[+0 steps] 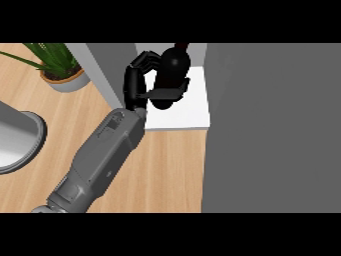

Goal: Pick up the wine, place it into the cabinet and close the cabinet

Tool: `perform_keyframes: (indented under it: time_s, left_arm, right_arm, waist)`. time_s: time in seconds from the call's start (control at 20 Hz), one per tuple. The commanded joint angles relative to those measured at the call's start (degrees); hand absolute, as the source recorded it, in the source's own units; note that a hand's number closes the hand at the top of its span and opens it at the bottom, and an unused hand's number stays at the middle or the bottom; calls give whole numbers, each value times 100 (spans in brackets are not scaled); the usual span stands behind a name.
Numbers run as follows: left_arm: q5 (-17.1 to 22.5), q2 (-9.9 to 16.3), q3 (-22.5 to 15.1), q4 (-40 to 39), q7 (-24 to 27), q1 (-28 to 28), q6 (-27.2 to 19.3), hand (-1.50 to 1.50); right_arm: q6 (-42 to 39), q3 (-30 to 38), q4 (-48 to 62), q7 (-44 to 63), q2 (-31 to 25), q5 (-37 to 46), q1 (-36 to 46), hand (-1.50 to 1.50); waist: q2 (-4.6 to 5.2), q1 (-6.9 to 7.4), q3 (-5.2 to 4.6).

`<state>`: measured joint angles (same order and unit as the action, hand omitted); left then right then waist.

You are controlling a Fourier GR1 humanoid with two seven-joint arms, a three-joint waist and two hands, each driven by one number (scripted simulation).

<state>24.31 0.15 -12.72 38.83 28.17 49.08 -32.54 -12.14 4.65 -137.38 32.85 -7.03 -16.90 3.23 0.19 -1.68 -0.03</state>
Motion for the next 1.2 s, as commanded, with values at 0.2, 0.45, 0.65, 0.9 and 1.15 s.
perform_keyframes:
  time_s: [0.2,0.45,0.65,0.9,1.15]
  left_arm:
    - [146,-14,374,-1149,747,716,-82,150]
    - [114,-14,540,-1501,935,1004,-82,150]
    - [342,2,922,-1907,1063,1123,193,150]
    - [734,-15,1265,-2099,1173,1305,362,150]
    - [880,-15,1370,-2360,1409,1310,580,150]
  right_arm:
    - [165,-464,-459,85,252,87,-81,-150]
    - [-71,114,-329,-51,-46,-498,-52,-150]
    - [67,-125,-635,204,29,-453,-166,-150]
    - [174,-349,-624,235,116,-273,-134,-150]
    - [70,2,-451,184,-46,-629,63,-150]
  waist:
    - [25,-26,0]
    - [19,-17,3]
    - [40,-85,1]
    - [54,-131,-2]
    - [65,-158,1]
